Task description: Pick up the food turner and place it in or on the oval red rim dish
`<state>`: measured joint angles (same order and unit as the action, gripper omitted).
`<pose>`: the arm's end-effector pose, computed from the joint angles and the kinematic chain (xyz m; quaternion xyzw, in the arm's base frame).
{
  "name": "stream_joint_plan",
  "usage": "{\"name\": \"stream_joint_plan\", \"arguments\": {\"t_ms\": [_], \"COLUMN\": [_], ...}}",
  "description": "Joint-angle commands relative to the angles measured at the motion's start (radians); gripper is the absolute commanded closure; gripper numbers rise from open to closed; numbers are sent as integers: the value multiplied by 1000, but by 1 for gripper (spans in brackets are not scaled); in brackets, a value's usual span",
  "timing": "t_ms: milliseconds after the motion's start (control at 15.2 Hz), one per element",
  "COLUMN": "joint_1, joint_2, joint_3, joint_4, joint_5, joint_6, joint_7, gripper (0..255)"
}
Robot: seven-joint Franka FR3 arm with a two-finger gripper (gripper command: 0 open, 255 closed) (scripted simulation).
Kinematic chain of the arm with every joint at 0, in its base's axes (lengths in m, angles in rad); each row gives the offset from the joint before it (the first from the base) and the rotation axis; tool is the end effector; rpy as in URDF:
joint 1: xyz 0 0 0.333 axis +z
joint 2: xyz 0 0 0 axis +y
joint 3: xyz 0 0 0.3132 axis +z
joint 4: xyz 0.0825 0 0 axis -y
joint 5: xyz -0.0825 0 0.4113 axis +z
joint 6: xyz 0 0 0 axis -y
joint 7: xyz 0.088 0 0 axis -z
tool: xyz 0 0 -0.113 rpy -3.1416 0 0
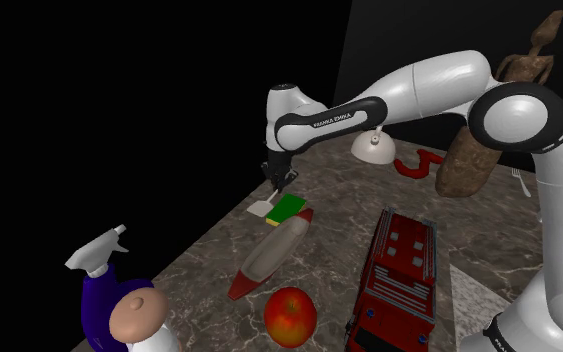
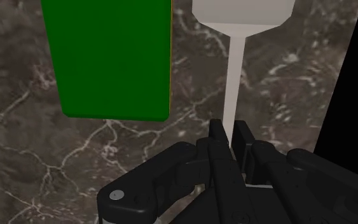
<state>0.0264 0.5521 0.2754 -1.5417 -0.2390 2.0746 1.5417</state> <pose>0.6973 0.1754 0.3196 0.8349 -0.5493 0.0278 0.0181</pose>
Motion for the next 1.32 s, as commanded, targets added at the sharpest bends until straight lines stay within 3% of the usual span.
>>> {"name": "stream_joint_plan", "arguments": {"t_ms": [0,1254], "joint_1": [-2,2], "joint_2": [-10,-73], "joint_3": [2,17], "joint_4": [6,166], "joint_5": [3,33], "joint_6": [-15,-234], "joint_7": [-4,-35], "gripper": [255,255]}}
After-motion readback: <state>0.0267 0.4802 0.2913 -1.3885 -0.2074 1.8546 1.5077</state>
